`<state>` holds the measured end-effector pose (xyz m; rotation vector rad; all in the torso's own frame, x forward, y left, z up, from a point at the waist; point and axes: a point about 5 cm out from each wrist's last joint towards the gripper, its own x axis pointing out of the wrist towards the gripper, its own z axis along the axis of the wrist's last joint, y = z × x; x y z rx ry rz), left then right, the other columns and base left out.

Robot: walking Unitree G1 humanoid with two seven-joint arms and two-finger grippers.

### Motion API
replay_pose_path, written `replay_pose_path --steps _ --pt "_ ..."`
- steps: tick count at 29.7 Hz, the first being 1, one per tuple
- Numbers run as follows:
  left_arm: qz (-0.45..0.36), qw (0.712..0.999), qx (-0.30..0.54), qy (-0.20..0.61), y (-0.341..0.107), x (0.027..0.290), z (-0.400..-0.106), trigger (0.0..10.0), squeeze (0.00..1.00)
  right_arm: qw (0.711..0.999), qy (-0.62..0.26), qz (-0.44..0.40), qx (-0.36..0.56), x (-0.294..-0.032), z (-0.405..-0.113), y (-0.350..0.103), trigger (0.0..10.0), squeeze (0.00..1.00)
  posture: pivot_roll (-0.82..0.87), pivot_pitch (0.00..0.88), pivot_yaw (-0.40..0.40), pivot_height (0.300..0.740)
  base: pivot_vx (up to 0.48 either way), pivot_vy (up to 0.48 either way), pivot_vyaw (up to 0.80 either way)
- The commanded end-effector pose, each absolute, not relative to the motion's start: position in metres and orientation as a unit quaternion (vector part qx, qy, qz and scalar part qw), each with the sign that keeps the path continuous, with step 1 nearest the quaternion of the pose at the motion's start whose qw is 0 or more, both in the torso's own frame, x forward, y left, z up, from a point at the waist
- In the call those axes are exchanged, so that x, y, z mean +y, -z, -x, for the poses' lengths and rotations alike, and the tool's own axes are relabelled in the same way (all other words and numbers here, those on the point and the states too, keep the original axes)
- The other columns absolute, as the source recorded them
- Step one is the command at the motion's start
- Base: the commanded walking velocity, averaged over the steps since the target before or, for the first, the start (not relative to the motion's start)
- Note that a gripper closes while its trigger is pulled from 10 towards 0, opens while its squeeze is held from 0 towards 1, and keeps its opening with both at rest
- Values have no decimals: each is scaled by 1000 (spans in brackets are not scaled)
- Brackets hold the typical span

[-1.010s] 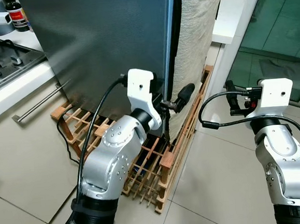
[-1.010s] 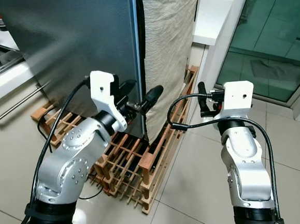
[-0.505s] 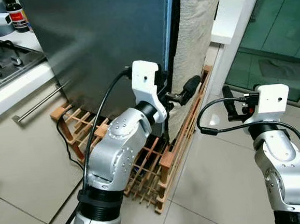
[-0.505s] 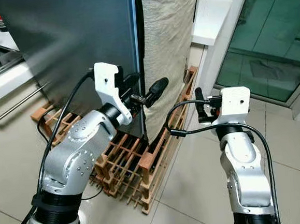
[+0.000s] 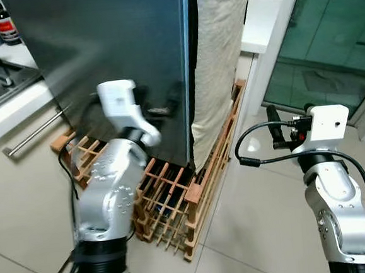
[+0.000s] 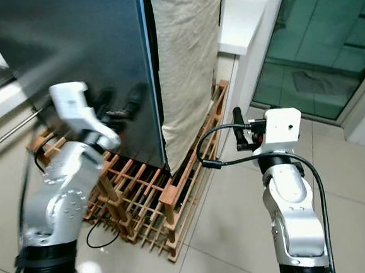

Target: Restocking fridge

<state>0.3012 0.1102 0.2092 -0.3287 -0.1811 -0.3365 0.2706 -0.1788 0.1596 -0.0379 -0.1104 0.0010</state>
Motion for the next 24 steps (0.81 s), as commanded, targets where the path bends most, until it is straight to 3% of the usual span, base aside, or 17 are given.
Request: replay_pose_path --steps 1,24 --pt "167 964 -99 180 -214 101 -299 10000 0 997 -7 24 -70 -178 -271 -166 10000 0 -161 0 0 740 0 -469 0" --pt "138 963 -50 227 -195 81 -325 10000 0 996 5 30 -88 -180 -274 -172 10000 0 -201 0 24 740 0 0 0"
